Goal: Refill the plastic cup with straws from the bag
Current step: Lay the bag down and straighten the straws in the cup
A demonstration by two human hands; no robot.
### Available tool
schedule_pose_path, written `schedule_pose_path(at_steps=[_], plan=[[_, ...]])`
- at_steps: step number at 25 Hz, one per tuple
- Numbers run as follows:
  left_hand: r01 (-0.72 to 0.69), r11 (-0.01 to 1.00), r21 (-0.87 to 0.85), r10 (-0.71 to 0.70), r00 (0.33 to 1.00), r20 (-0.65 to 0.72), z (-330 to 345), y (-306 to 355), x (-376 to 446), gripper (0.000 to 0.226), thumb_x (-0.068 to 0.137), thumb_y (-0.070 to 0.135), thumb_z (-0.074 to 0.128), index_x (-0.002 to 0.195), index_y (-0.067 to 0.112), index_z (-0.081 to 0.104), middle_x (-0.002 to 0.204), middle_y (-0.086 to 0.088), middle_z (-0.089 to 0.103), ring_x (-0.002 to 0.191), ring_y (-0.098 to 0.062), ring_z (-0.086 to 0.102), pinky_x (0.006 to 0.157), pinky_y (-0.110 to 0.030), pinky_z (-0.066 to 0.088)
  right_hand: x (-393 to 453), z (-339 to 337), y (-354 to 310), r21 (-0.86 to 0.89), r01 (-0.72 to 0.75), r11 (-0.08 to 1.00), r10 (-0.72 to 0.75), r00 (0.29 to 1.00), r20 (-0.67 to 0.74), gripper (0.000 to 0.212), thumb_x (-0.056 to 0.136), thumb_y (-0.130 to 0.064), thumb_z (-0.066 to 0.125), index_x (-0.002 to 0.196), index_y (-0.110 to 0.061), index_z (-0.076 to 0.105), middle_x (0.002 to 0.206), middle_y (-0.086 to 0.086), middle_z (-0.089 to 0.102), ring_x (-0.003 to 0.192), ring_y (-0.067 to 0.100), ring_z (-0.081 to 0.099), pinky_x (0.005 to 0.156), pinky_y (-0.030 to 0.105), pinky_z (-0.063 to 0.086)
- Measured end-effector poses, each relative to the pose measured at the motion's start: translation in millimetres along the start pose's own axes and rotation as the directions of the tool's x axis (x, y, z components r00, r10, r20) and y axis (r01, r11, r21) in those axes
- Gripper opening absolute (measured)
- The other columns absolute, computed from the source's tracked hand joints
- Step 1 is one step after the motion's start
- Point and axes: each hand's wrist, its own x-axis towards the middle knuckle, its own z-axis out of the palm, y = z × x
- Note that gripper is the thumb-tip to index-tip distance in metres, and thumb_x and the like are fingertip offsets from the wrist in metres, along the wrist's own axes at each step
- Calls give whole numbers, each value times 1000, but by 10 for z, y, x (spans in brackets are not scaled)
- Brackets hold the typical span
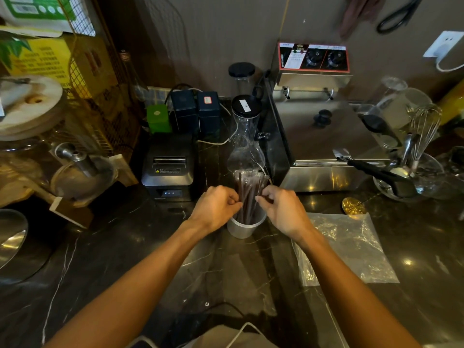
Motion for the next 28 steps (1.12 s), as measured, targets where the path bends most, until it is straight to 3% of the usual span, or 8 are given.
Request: schedule_pose_path(at_steps=[2, 9, 14, 18, 22, 28], plan=[[4, 1000, 5, -4, 999, -41, 15, -10, -3, 7, 96, 26, 68, 97, 24, 74, 77, 9, 70, 78, -3, 69, 82, -35, 62, -3, 16, 20, -10, -19, 1000, 19, 1000, -7, 13, 100, -32, 65, 103, -21, 71, 87, -2, 74, 80, 12, 71, 74, 40, 61], [51, 996, 73, -45, 996, -79, -65, -15, 39, 6, 94, 29, 68, 91, 26, 72, 77, 7, 70, 77, -6, 68, 79, -31, 58, -16, -24, 38, 33, -35, 999, 36, 999, -40, 12, 100, -30, 66, 92, -21, 67, 76, -3, 70, 69, 13, 69, 67, 44, 61], [-12, 994, 104, 12, 1000, -5, -50, -39, 60, 7, 97, 29, 65, 94, 27, 71, 80, 9, 68, 77, -5, 66, 77, -35, 59, 21, 80, -193, 58, 78, 995, -79, 997, 19, 15, 101, -35, 64, 103, -22, 72, 89, -4, 75, 81, 9, 72, 73, 36, 62], [-36, 998, 61, 35, 999, 4, -36, -59, 53, 8, 98, 30, 63, 95, 29, 71, 81, 8, 69, 77, -6, 67, 77, -40, 61, 89, 103, -286, 88, 102, 991, -99, 994, -43, 14, 102, -24, 62, 92, -18, 70, 77, -1, 70, 70, 14, 68, 65, 37, 57], [-23, 1000, -6, 23, 1000, -22, -127, -51, 85, 9, 95, 29, 66, 98, 27, 75, 86, 8, 73, 83, -8, 70, 83, -42, 60, 102, -50, -229, 120, 161, 980, -157, 987, -41, 12, 103, -23, 61, 96, -16, 68, 73, -1, 67, 66, 15, 66, 63, 39, 57], [13, 999, 44, -10, 998, -68, -97, 32, 76, 10, 93, 35, 68, 91, 28, 74, 79, 10, 69, 79, -7, 67, 80, -43, 60, 130, 15, -180, 33, 110, 993, -110, 994, -13, 16, 99, -29, 68, 85, -20, 64, 76, -2, 69, 71, 11, 68, 67, 36, 58]])
